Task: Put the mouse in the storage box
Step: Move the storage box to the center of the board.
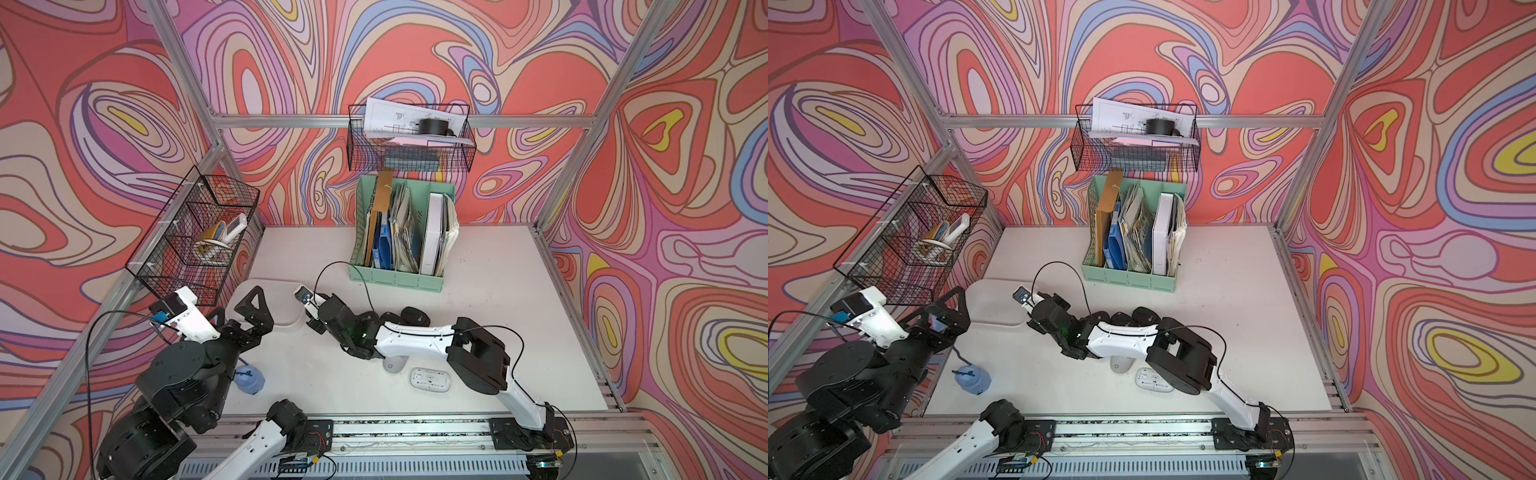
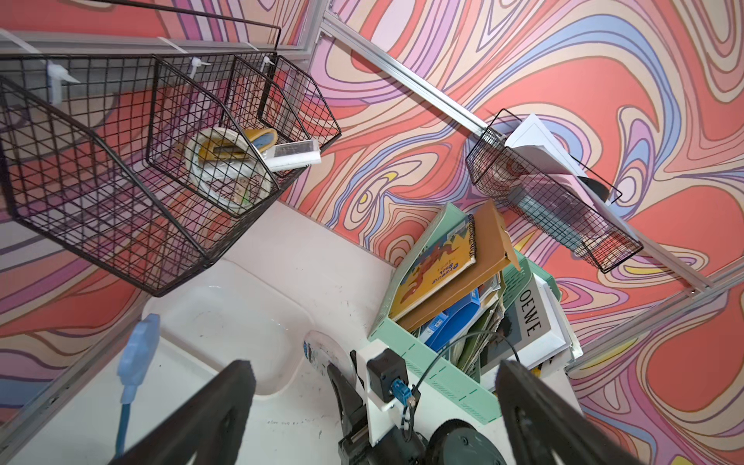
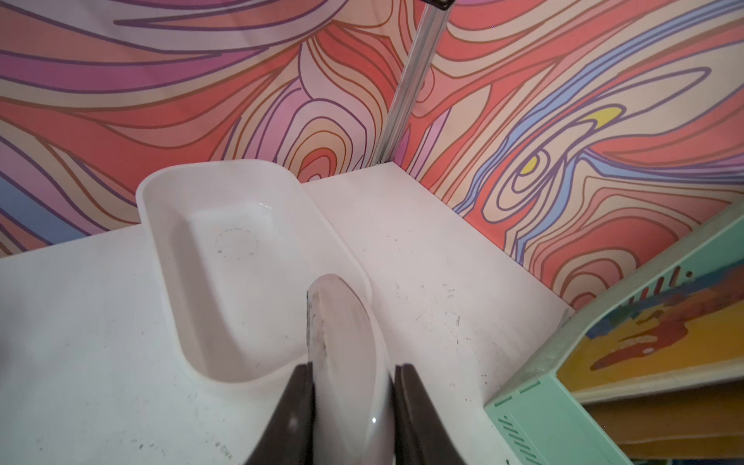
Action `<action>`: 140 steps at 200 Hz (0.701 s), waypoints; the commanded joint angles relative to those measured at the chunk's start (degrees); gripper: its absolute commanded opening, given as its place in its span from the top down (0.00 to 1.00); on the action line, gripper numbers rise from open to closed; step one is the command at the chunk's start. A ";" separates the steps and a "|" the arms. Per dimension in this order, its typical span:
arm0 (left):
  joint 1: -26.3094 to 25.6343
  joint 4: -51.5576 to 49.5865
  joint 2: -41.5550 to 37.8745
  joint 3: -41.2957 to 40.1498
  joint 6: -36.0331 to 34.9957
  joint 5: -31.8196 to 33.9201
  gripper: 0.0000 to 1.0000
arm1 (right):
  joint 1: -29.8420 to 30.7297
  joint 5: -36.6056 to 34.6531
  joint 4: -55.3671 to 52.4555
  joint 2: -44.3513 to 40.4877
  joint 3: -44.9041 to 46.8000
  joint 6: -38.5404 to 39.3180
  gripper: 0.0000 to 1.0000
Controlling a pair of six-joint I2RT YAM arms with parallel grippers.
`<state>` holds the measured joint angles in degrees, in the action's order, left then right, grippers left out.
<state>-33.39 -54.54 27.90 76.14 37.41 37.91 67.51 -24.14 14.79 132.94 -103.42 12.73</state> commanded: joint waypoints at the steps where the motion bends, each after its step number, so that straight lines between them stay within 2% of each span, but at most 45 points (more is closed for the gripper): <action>1: 0.25 -2.47 -0.96 0.44 -2.84 2.67 0.01 | 1.30 -0.19 -1.63 4.76 -7.05 4.79 0.92; 77: 0.25 -3.99 -4.15 -0.77 -5.22 5.22 0.01 | 1.76 -1.69 -15.55 24.32 -36.17 12.49 0.93; 105: 0.25 -4.26 -4.56 -1.43 -6.01 6.03 0.01 | 1.75 -2.80 -16.65 24.33 -35.59 15.07 0.93; 140: 0.25 -3.83 -5.09 -2.85 -6.19 6.67 0.01 | 1.70 -3.97 -16.95 20.10 -28.29 15.48 0.93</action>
<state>-33.39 -57.91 23.94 74.48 32.49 43.03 69.14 -25.91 -0.40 156.90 -136.09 26.61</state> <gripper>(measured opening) 0.987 0.281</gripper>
